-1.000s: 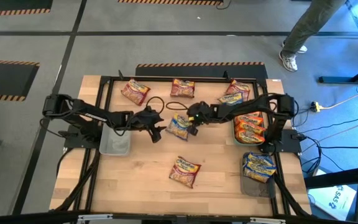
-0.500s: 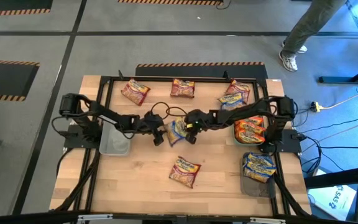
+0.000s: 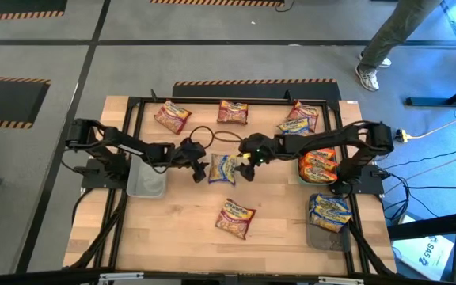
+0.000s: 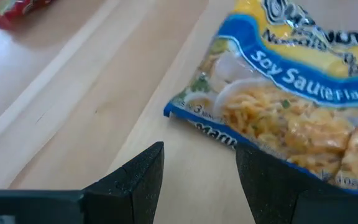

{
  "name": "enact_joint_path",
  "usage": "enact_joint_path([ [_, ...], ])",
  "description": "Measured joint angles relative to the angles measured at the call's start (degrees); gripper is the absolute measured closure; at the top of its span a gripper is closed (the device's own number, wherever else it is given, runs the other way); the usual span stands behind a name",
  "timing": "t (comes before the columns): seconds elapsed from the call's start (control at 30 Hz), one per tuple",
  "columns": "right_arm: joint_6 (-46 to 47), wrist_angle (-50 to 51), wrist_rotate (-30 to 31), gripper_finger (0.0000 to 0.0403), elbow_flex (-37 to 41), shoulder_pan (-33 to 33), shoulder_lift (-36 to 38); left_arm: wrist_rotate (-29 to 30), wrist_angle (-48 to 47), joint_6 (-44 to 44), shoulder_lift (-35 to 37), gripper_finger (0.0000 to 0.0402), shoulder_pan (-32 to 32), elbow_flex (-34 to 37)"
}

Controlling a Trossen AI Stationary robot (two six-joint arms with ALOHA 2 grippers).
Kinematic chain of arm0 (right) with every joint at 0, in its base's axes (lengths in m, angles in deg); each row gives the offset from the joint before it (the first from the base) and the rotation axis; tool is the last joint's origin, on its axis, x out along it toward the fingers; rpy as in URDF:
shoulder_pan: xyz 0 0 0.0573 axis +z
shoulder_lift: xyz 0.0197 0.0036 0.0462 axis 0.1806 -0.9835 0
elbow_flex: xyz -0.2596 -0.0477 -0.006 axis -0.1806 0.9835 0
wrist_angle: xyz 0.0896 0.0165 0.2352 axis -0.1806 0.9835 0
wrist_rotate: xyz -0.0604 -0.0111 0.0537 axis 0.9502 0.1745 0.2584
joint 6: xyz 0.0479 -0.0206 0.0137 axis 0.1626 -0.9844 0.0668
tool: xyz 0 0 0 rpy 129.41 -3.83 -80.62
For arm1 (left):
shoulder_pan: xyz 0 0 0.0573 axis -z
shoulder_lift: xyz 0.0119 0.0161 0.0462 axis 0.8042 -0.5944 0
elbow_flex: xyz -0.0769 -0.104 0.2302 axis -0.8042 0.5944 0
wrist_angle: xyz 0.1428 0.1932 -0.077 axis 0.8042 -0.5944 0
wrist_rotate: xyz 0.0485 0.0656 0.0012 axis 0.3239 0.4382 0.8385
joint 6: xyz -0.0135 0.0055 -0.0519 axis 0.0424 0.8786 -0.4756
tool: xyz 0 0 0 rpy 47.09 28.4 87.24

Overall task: Sort Maruchan noodles
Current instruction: Put the blue noodle pack into the black bin

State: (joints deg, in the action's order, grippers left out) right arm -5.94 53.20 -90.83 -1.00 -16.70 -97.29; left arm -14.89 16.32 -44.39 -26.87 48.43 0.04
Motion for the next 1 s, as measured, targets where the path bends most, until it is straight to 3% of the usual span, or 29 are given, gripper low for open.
enact_joint_path([
  [0.2, 7.9, -1.3, -4.4, 0.0087, 0.1, -0.9, -3.2, -0.7, 0.6, 4.9, 0.2, 0.0207, 1.7, 0.0],
  [0.33, 12.2, -7.4, -9.9, 0.0086, 0.1, -0.9, -6.8, -1.4, 2.5, 6.4, -0.2, 0.0207, 2.5, 0.0],
  [0.43, 14.3, -7.1, -10.3, 0.0086, 0.1, -0.9, -8.2, -1.6, 2.7, 6.4, -0.7, 0.0207, 2.9, 0.0],
  [0.77, 14.6, 1.8, -10.5, 0.0086, 0.1, -1.7, -7.4, -1.8, 3.0, 6.2, -2.5, 0.0207, 3.1, 0.0],
  [0.9, 15.8, 1.3, -14.9, 0.0086, 0.1, -1.6, -6.2, -1.8, 4.5, 6.1, -2.5, 0.0207, 3.1, 0.0],
  [1.0, 15.8, 7.0, -15.7, 0.0086, 0.0, -1.6, -3.5, -1.8, 4.8, 6.1, -2.5, 0.0207, 3.1, 0.0],
])
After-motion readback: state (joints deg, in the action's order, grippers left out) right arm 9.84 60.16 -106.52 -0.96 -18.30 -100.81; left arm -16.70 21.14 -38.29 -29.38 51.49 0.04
